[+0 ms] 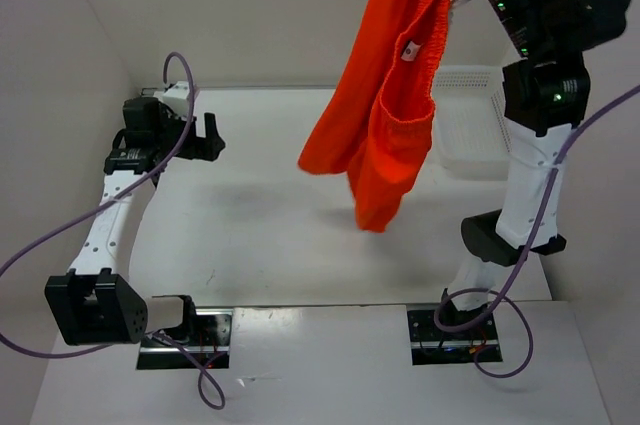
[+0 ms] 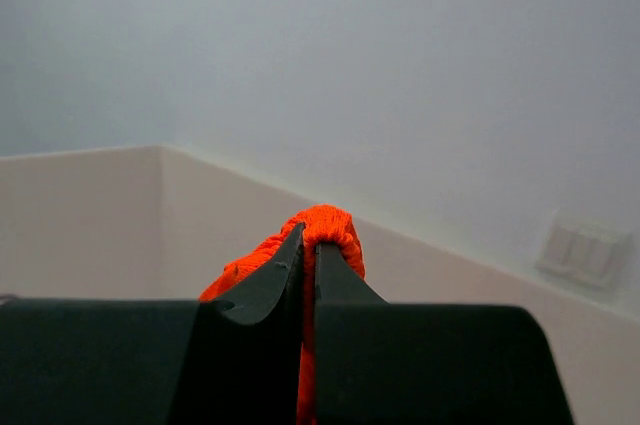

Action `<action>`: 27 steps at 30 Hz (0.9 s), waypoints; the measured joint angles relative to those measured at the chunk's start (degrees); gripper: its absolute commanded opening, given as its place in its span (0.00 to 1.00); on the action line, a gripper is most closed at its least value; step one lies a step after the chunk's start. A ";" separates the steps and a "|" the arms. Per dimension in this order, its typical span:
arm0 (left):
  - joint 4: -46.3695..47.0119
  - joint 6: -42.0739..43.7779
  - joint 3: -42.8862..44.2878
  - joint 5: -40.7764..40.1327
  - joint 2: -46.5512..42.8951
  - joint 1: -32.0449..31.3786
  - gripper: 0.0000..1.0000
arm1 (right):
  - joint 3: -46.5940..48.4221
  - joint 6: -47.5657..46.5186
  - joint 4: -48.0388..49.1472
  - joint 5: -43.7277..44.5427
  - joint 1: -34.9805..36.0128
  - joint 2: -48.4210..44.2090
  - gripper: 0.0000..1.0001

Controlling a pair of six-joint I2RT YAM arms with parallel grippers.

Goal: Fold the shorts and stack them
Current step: Move the shorts to the center of the board

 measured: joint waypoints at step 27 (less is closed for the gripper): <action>4.76 -0.07 -10.56 3.32 15.12 -10.82 0.91 | -96.04 -16.46 -5.86 1.05 -3.28 -18.01 0.00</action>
